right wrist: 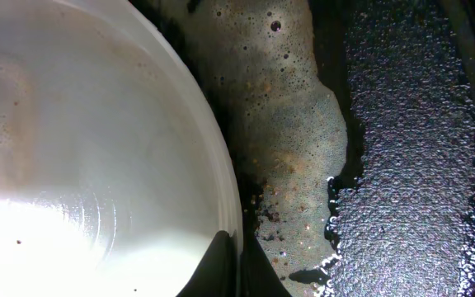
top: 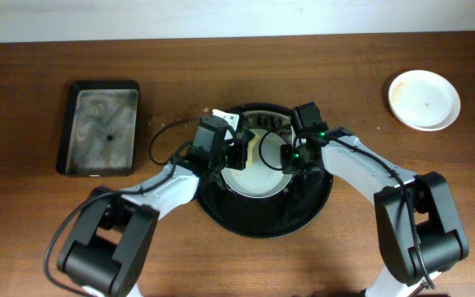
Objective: Clean dirty plates on tray and stack at the side
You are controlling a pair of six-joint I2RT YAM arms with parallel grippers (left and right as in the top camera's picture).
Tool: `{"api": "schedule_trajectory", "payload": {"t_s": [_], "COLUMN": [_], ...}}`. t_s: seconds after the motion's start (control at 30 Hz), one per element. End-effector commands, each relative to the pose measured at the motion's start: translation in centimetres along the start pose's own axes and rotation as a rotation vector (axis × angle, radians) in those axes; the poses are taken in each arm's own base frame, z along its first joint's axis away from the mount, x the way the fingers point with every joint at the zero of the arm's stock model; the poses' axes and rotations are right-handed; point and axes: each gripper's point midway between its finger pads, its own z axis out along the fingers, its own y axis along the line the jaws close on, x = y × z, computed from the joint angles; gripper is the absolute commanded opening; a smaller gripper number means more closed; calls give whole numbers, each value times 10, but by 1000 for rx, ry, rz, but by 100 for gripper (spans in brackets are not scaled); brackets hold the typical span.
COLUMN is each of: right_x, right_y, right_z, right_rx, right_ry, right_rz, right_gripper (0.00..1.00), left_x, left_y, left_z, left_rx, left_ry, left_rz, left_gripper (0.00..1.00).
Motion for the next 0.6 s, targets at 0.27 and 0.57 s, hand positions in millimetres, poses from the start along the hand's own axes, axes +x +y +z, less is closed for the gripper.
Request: {"api": "schedule_trajectory", "payload": {"t_s": [0.27, 0.57], "right_x": [12, 13], "right_y": [-9, -9], "right_z": [7, 7], "right_rx": [38, 39], "right_ry": [45, 47], "right_rz": [-13, -12], "right_gripper": [4, 4], "left_x": [4, -11], "left_y": [27, 52], "left_z": [25, 21], "left_rx": [-94, -262], "left_ry": [-18, -52], "left_rz": [399, 494], "left_gripper": [1, 1]}}
